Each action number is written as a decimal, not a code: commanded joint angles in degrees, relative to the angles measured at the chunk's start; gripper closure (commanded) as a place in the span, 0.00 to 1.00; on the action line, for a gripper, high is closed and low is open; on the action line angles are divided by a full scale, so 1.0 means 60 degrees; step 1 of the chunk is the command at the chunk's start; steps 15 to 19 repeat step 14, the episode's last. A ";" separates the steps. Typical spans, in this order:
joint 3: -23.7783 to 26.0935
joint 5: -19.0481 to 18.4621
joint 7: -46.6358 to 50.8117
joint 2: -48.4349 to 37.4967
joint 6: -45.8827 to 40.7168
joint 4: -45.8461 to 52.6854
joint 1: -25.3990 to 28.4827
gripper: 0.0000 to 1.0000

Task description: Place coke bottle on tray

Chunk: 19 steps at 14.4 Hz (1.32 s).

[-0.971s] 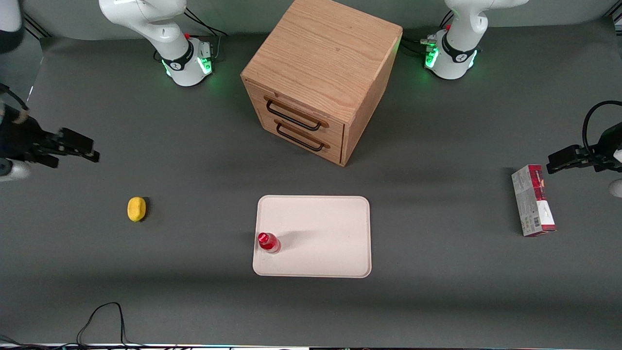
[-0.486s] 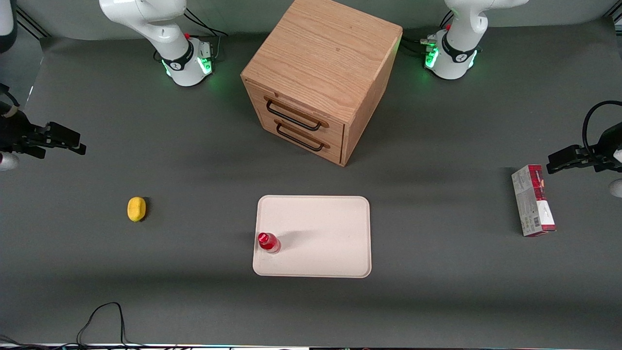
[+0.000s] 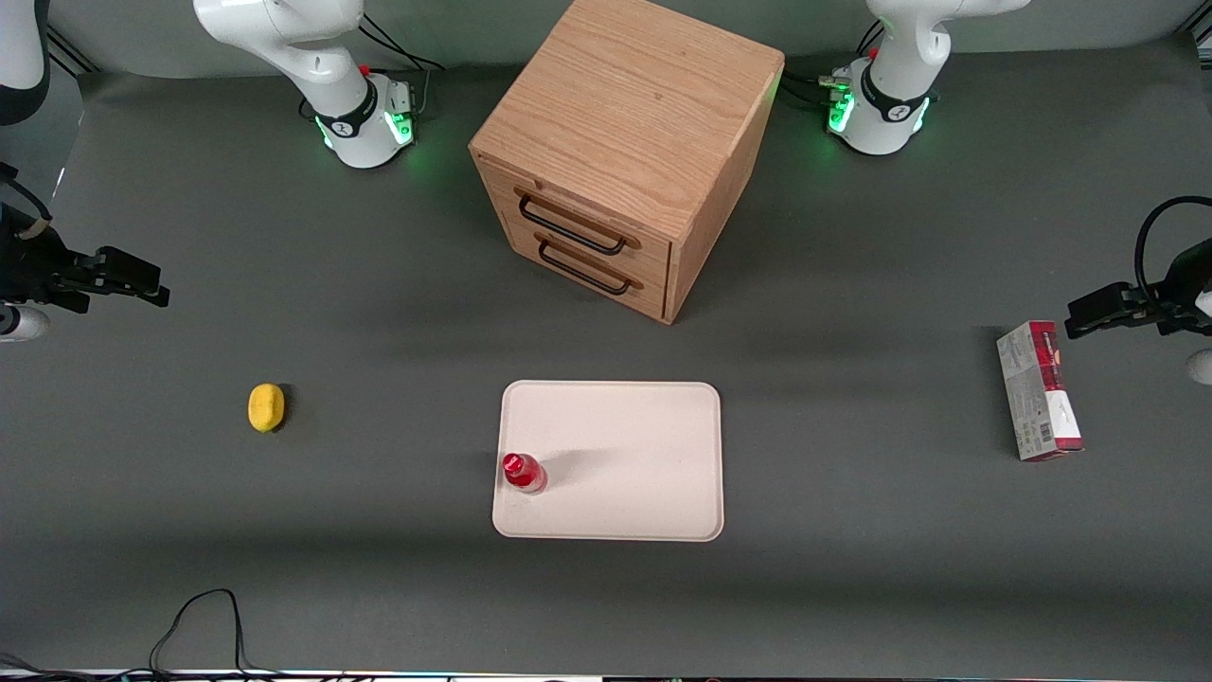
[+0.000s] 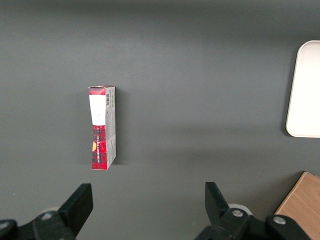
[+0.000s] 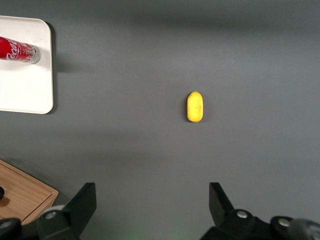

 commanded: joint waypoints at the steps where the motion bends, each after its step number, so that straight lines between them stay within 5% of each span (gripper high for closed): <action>1: -0.0039 -0.0155 0.0025 -0.0078 0.0098 -0.0118 0.0041 0.00; 19: -0.0230 0.0006 0.0039 -0.0019 0.0098 -0.0103 0.0188 0.00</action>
